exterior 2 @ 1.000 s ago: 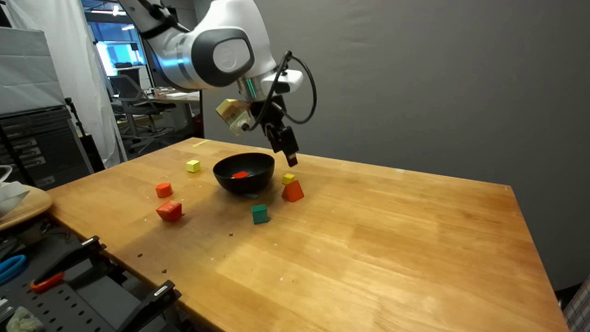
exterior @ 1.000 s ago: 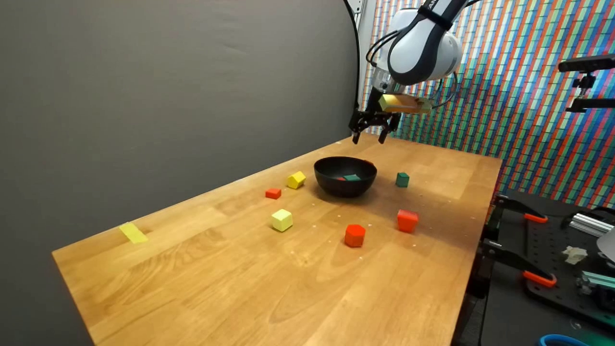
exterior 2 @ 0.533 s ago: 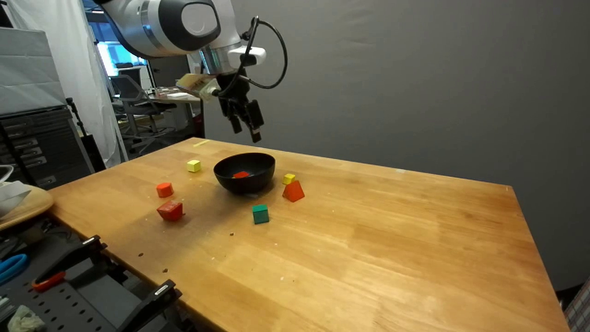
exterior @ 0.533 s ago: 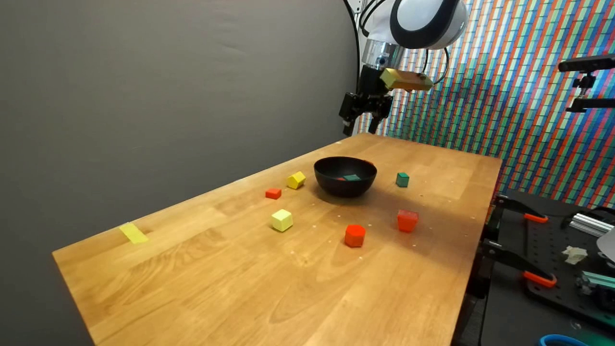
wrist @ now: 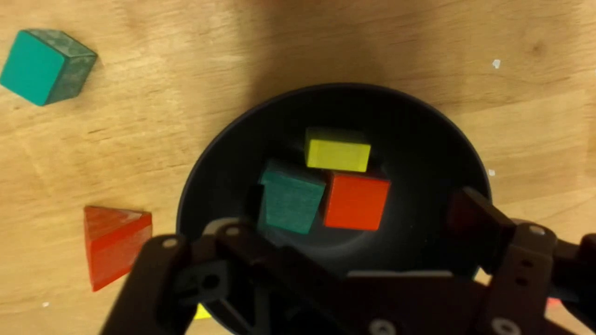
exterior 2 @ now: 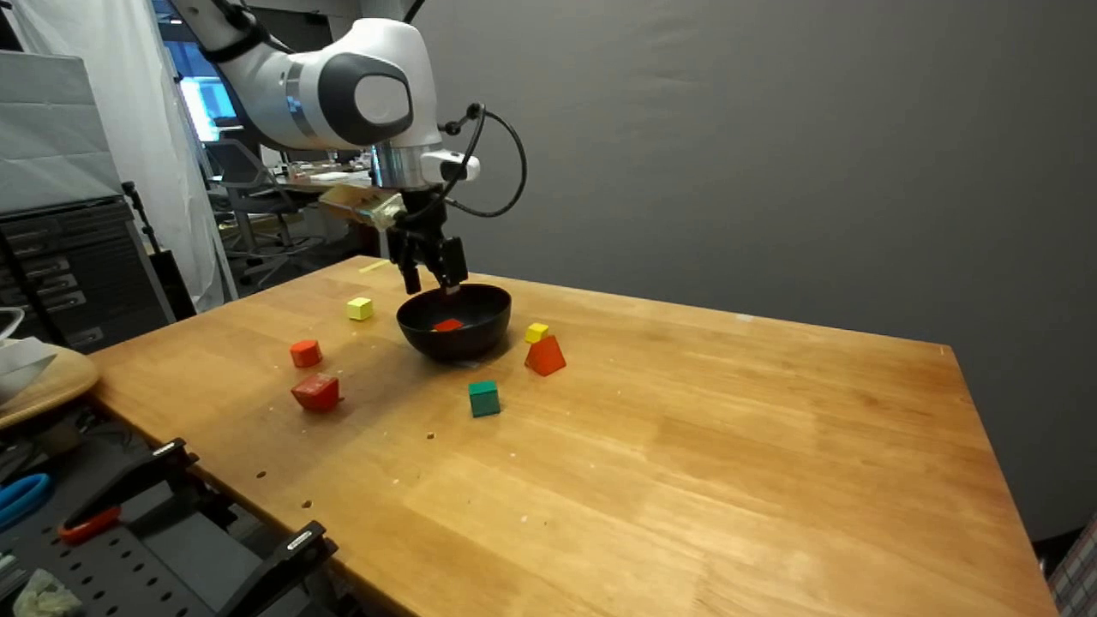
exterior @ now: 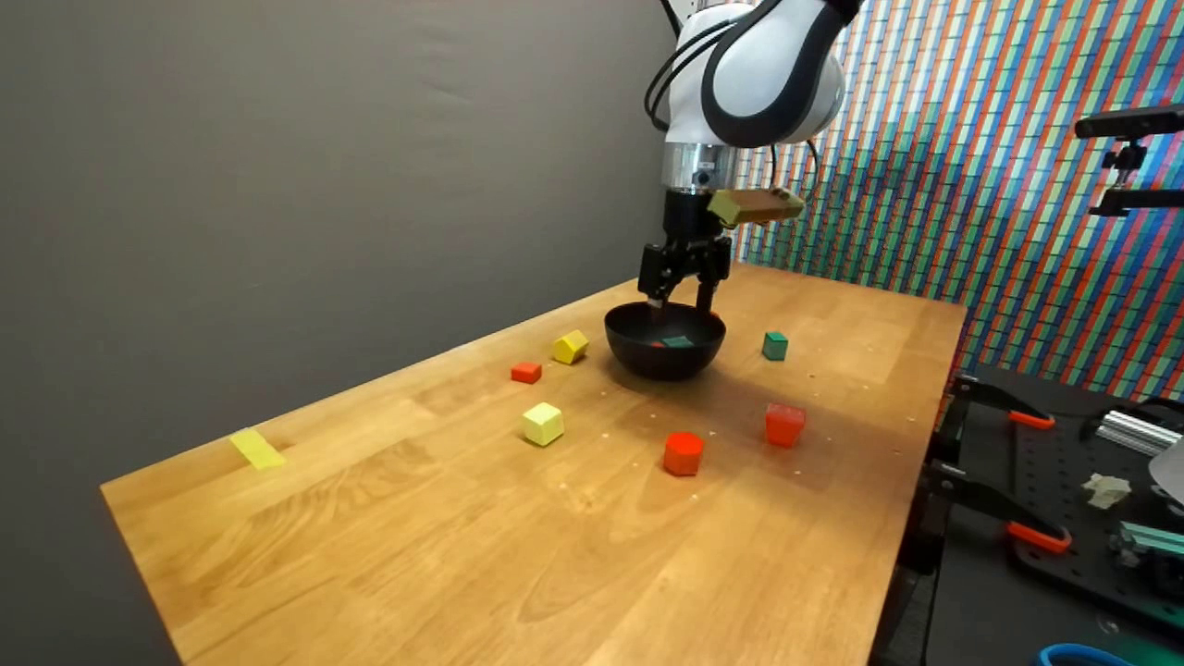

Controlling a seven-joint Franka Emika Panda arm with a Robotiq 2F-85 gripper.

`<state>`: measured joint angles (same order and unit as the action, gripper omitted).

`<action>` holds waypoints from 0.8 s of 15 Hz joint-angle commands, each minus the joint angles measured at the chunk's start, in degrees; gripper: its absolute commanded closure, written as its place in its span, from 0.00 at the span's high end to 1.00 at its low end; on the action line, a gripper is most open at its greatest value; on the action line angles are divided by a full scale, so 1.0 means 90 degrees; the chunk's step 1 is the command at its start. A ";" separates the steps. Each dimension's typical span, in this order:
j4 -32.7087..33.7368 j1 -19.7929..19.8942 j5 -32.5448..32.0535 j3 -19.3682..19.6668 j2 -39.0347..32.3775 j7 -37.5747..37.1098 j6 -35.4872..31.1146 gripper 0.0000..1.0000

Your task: Remove the cubes from the bowl

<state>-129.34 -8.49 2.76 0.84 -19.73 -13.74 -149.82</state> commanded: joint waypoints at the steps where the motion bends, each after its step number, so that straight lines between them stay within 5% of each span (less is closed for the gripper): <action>1: 0.0725 0.0151 -0.0028 -0.0099 -0.0672 0.0161 0.0228 1.00; 12: 0.1520 -0.0172 -0.1118 0.0338 -0.1516 0.0104 0.0464 1.00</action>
<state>-117.54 -8.68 -3.93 2.03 -32.07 -12.94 -147.51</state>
